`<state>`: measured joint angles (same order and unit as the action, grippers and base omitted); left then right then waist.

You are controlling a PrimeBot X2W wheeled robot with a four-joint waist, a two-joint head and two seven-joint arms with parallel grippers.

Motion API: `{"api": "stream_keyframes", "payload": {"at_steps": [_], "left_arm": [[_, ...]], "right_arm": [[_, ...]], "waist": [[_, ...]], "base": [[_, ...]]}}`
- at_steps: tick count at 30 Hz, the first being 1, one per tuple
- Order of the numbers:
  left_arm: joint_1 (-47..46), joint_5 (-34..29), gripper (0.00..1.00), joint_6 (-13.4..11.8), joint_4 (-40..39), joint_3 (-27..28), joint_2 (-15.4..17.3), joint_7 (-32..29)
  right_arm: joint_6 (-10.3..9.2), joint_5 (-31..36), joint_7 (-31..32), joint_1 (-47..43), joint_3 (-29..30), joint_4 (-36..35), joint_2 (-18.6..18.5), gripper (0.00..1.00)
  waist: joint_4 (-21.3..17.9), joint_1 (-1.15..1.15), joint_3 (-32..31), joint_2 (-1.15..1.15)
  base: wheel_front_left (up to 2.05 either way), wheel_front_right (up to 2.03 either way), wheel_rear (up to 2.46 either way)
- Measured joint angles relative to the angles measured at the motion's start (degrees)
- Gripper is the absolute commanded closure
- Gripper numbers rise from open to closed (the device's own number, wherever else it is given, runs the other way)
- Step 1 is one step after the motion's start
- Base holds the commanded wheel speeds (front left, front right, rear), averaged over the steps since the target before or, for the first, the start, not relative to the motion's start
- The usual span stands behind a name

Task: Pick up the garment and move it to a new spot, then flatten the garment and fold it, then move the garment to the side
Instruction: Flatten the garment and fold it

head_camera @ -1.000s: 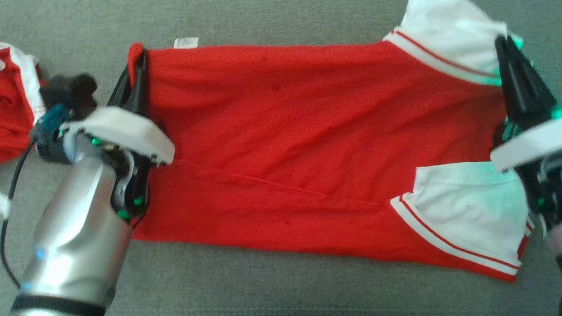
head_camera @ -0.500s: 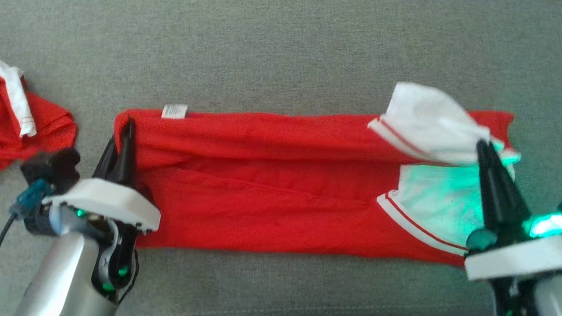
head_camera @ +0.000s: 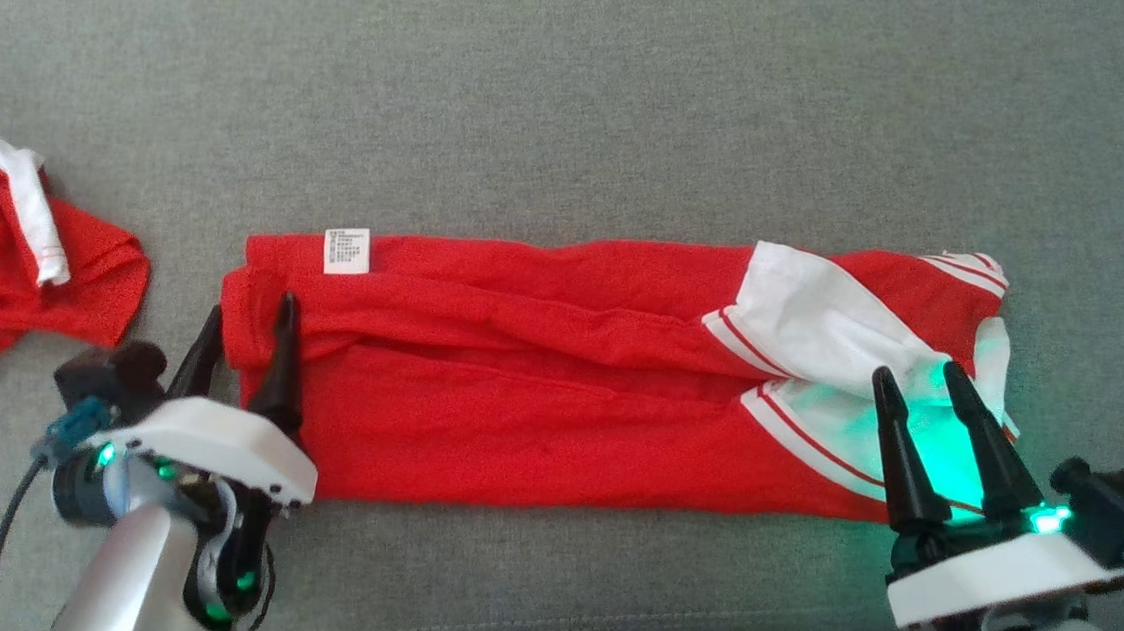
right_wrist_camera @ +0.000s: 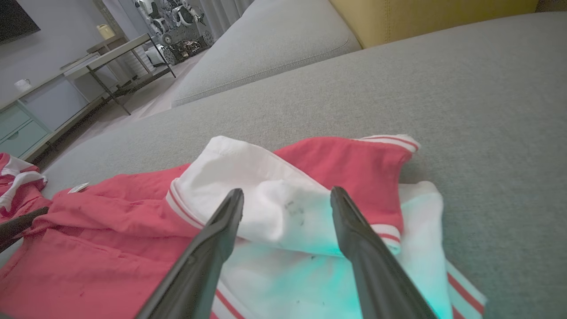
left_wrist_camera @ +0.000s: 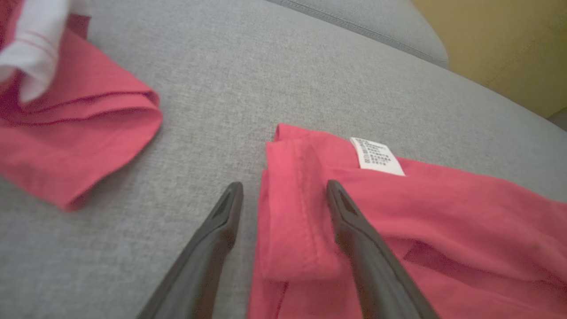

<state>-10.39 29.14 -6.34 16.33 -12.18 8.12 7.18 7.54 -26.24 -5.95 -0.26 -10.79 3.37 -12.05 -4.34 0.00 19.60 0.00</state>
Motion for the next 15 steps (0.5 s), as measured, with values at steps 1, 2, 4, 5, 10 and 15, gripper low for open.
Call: {"api": "stream_keyframes", "payload": {"at_steps": [1, 2, 4, 5, 10, 15], "left_arm": [[0.4, -0.1, 0.00, -0.3, 0.1, 0.0, 0.0, 0.3], [0.9, -0.5, 0.00, -0.6, 0.1, -0.1, 0.0, 0.6], [2.0, -1.9, 0.00, -1.5, -0.2, -0.4, 0.2, 2.0], [2.6, -2.8, 0.00, -2.0, -0.6, -0.6, 0.4, 2.7], [4.2, -6.2, 0.00, -3.8, -4.3, -1.6, 1.0, 5.0], [4.3, -9.7, 0.00, -4.8, -10.4, -2.1, 1.2, 6.6]], "right_arm": [[0.00, 0.5, 0.0, -0.4, 0.1, -0.2, 0.0, 0.00], [0.00, 1.1, -0.1, -0.7, 0.4, -0.3, 0.0, 0.00], [0.00, 2.8, -0.9, -1.2, 2.2, -1.0, 0.3, 0.00], [0.00, 3.6, -1.4, -1.2, 3.2, -1.7, 0.4, 0.00], [0.00, 7.1, -2.0, -1.1, 6.6, -4.2, 1.6, 0.00], [0.00, 10.4, -2.1, -0.1, 8.0, -6.2, 2.7, 0.00]], "waist": [[0.0, 0.00, -0.3, 0.00], [0.0, 0.00, -0.6, 0.00], [0.0, 0.00, -1.4, 0.00], [0.0, 0.00, -1.7, 0.00], [0.3, 0.00, -3.3, 0.00], [0.9, 0.00, -5.2, 0.00]], "base": [[0.00, 0.00, 0.00], [0.00, 0.00, 0.00], [0.00, 0.00, 0.00], [0.00, 0.00, 0.00], [0.00, 0.00, 0.00], [0.00, 0.00, 0.00]]}}
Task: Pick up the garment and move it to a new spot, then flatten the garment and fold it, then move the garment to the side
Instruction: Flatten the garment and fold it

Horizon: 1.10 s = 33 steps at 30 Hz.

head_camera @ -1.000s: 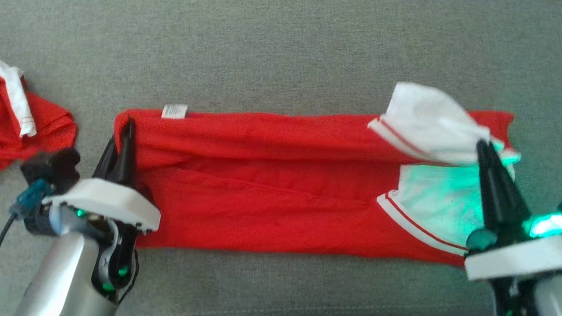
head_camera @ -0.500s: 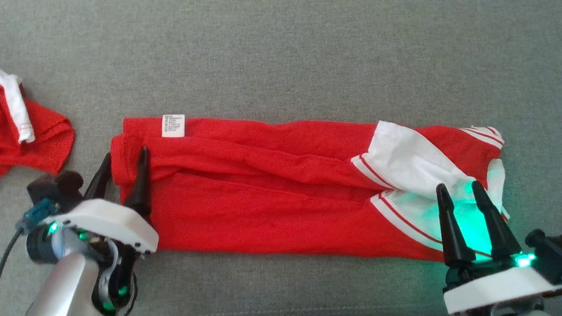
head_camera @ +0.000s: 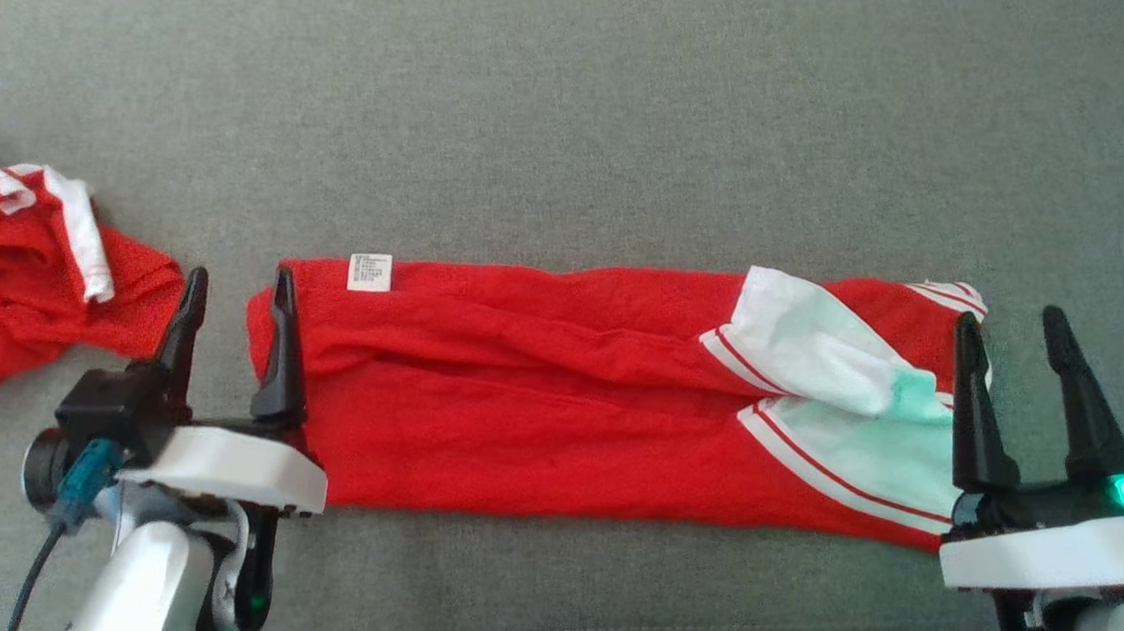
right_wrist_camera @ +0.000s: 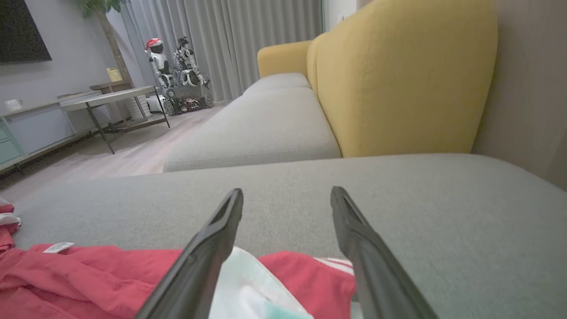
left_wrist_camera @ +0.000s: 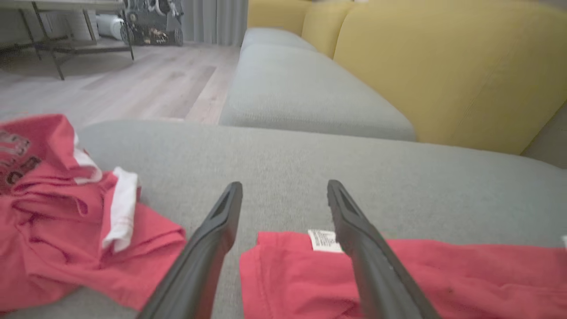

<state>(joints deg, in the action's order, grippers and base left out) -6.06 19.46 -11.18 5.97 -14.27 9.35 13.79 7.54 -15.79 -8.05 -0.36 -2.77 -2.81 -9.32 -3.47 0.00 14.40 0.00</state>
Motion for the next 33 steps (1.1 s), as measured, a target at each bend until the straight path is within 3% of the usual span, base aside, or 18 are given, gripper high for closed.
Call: {"api": "stream_keyframes", "payload": {"at_steps": [14, 33], "left_arm": [[6.9, -3.3, 0.00, -0.3, -6.1, -3.4, 1.3, 0.4], [6.5, -3.3, 0.00, -0.9, -7.4, -3.7, 1.6, -0.6]], "right_arm": [[0.00, 2.3, 1.6, -2.8, -0.2, -0.6, 1.0, 0.00], [0.00, 1.6, 2.6, -1.8, 0.3, 2.2, 1.3, 0.00]], "waist": [[0.8, 0.00, -5.3, 0.00], [1.0, 0.00, -4.0, 0.00]], "base": [[0.00, 0.00, 0.00], [0.00, 0.00, 0.00]]}}
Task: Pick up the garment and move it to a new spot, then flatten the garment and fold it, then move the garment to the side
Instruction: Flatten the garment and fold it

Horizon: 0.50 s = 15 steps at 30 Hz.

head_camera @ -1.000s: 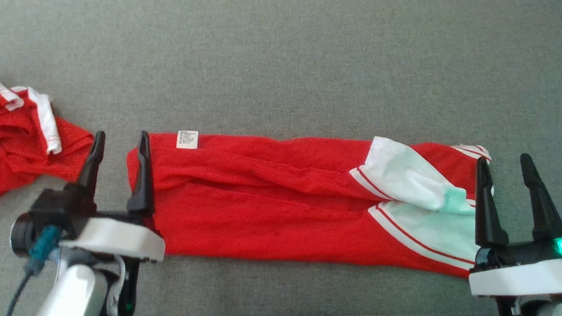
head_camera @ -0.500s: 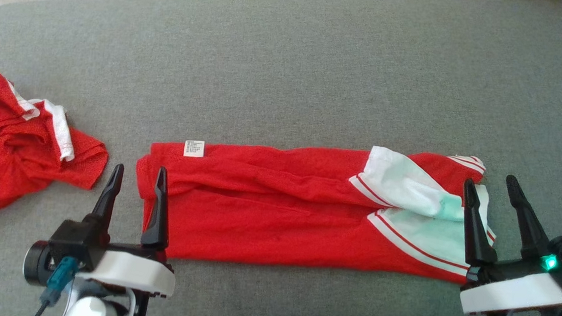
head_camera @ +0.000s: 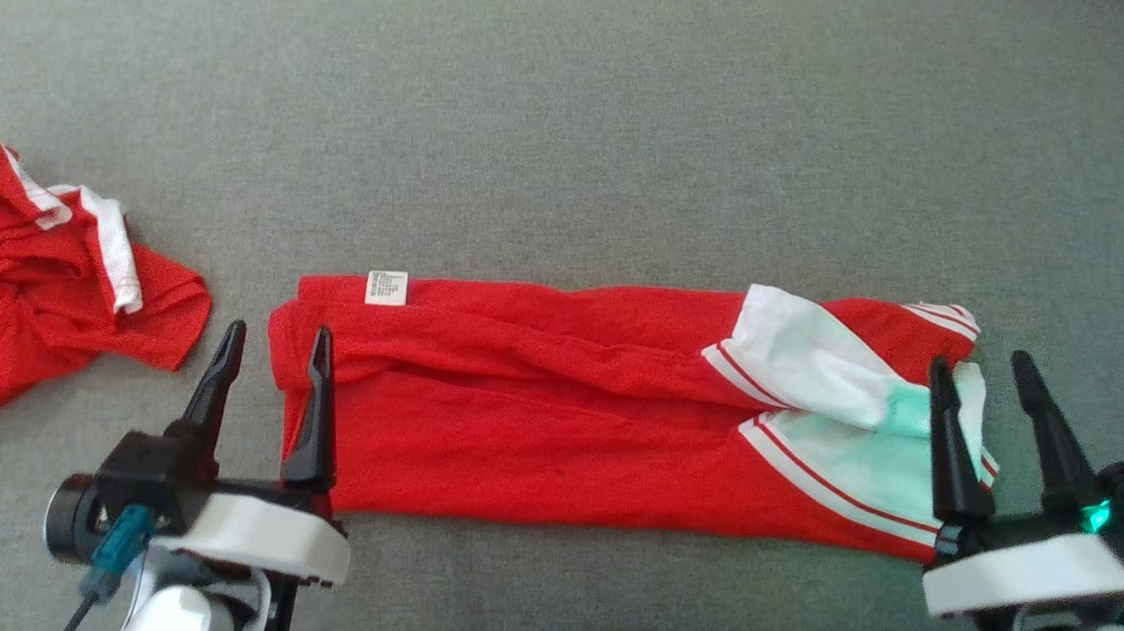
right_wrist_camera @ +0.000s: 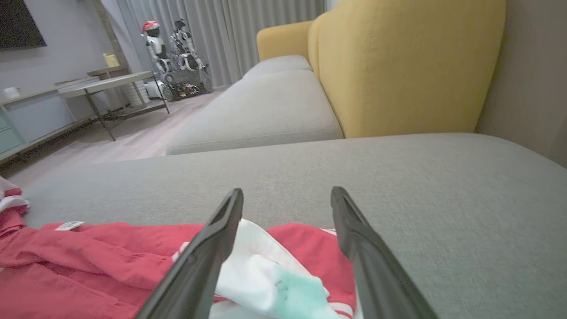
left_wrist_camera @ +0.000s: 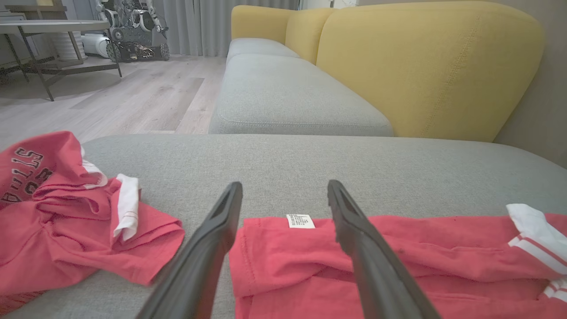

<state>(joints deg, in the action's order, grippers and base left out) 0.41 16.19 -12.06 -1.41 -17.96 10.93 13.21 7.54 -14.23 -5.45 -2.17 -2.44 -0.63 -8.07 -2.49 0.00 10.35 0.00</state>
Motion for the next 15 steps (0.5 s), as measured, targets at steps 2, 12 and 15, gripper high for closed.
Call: {"api": "stream_keyframes", "payload": {"at_steps": [2, 12, 15], "left_arm": [[-0.8, 0.0, 0.00, 0.1, 0.2, -0.3, 0.0, 0.1], [-4.3, 0.0, 0.00, 1.3, 2.2, -1.8, -0.9, 0.6], [-4.6, 0.0, 0.00, 1.5, 3.0, -1.8, -1.5, 1.0]], "right_arm": [[0.00, -0.4, 0.3, 1.6, 1.1, 2.6, 0.0, 0.00], [0.00, -1.1, 4.9, 7.9, 3.8, 16.7, 0.0, 0.00], [0.00, -0.2, 7.2, 7.9, 5.4, 19.3, 0.7, 0.00]], "waist": [[0.1, 0.00, 0.7, 0.00], [1.4, 0.00, 4.3, 0.00], [2.0, 0.00, 5.3, 0.00]], "base": [[0.00, 0.00, 0.00], [0.00, 0.00, 0.00], [0.00, 0.00, 0.00]]}}
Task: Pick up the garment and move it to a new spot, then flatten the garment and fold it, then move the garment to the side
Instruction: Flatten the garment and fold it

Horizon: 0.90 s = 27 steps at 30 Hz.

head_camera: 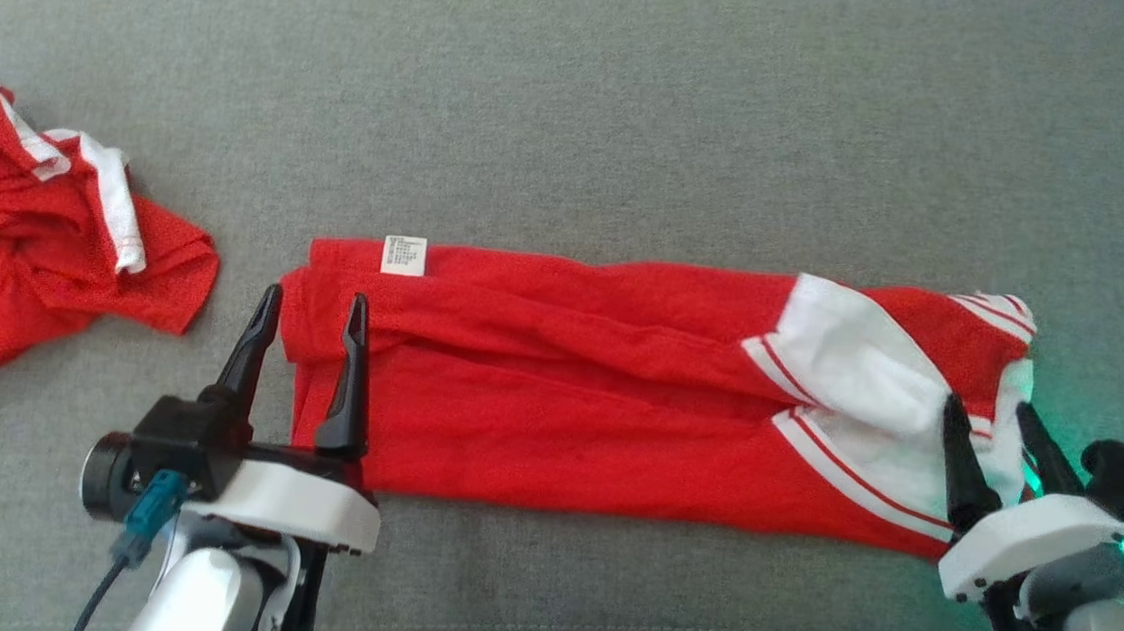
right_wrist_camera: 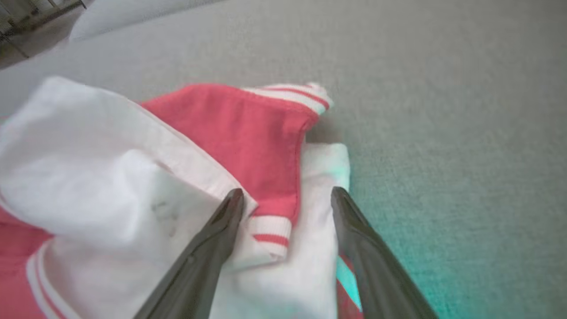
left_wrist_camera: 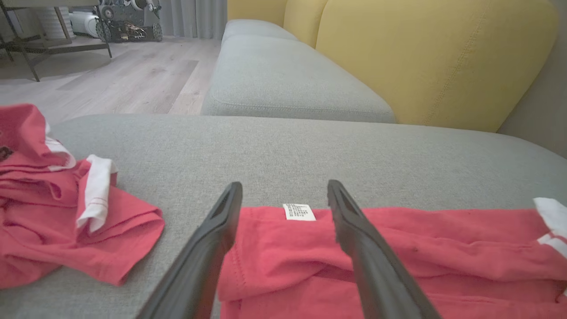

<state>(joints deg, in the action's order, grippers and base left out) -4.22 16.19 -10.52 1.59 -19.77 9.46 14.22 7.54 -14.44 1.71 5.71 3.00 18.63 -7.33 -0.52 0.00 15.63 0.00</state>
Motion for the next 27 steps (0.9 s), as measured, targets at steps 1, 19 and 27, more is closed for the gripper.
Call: {"api": "stream_keyframes", "payload": {"at_steps": [1, 19, 27], "left_arm": [[-0.1, 0.0, 0.00, 0.0, 0.2, 0.0, -0.2, 0.0], [-2.1, -0.9, 0.00, 1.5, 1.5, 0.8, -1.2, 0.1], [-2.0, -1.4, 0.00, 2.0, 1.4, 2.1, -1.5, 0.1]], "right_arm": [[0.00, 0.5, 1.1, 0.0, 0.6, 0.6, 0.2, 0.00], [0.00, -3.3, 17.8, 0.4, 1.8, -4.5, 1.9, 1.00], [0.00, -3.7, 18.0, -1.7, 5.0, -7.3, 1.8, 1.00]], "waist": [[0.1, 0.00, 0.3, 0.00], [-0.4, 0.00, 1.4, 0.00], [-1.0, 0.00, 1.4, 0.00]], "base": [[0.00, 0.00, 0.00], [0.00, 0.00, 0.00], [0.00, 0.00, 0.00]]}}
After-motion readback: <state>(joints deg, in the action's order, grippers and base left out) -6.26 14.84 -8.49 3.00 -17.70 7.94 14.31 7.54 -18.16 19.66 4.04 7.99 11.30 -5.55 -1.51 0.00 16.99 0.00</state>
